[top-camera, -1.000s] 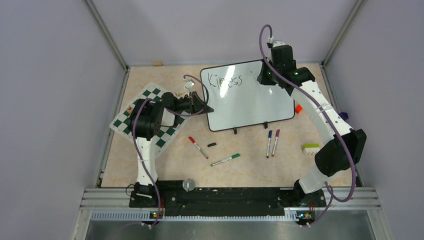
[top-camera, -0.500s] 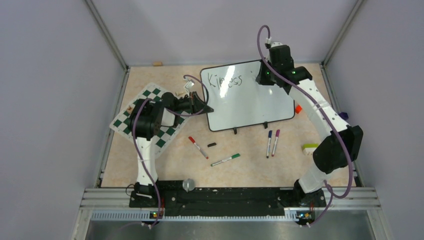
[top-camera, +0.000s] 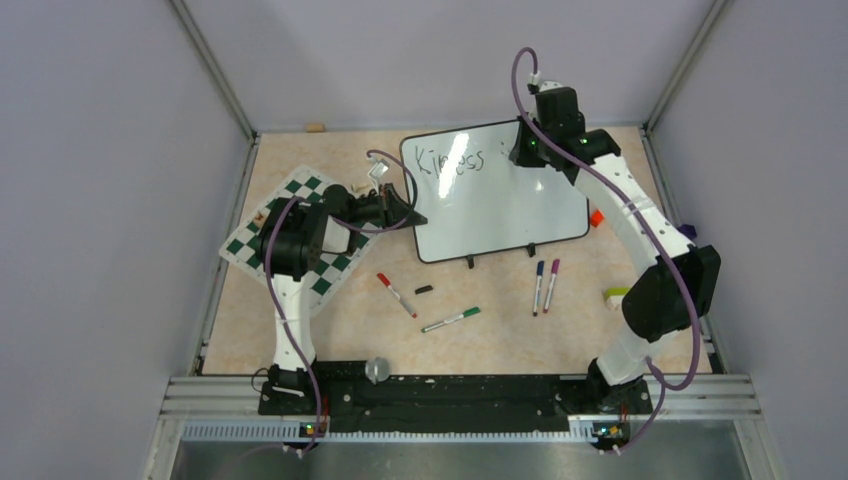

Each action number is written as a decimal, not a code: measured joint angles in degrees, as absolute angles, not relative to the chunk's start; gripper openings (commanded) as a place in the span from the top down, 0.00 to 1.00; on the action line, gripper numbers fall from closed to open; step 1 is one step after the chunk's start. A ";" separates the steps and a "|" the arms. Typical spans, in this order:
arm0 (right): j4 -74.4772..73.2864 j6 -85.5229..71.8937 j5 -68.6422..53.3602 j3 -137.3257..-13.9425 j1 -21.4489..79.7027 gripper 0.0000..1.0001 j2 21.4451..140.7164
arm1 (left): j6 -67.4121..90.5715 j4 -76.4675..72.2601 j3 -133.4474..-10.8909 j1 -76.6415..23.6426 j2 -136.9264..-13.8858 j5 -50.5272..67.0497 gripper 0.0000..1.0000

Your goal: Write a sentence on the whiteboard

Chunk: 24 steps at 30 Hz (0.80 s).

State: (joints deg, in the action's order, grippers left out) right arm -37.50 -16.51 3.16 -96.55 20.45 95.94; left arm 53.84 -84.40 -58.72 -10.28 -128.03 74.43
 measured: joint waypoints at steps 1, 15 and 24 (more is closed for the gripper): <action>-37.47 -16.51 3.16 -96.51 20.45 1.00 95.92 | 53.84 -84.40 -58.72 -10.28 -128.03 74.43 1.00; -37.80 -16.78 2.48 -90.28 20.45 1.00 93.36 | 53.89 -84.38 -58.70 -10.28 -128.03 74.30 1.00; -37.76 -17.23 2.24 -90.48 20.32 1.00 92.95 | 53.84 -84.40 -58.70 -10.28 -128.03 74.35 1.00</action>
State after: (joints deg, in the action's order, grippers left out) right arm -37.76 -17.23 2.24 -90.48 20.32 92.95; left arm 53.84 -84.40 -58.70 -10.28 -128.03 74.35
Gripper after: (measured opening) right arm 0.088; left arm 0.099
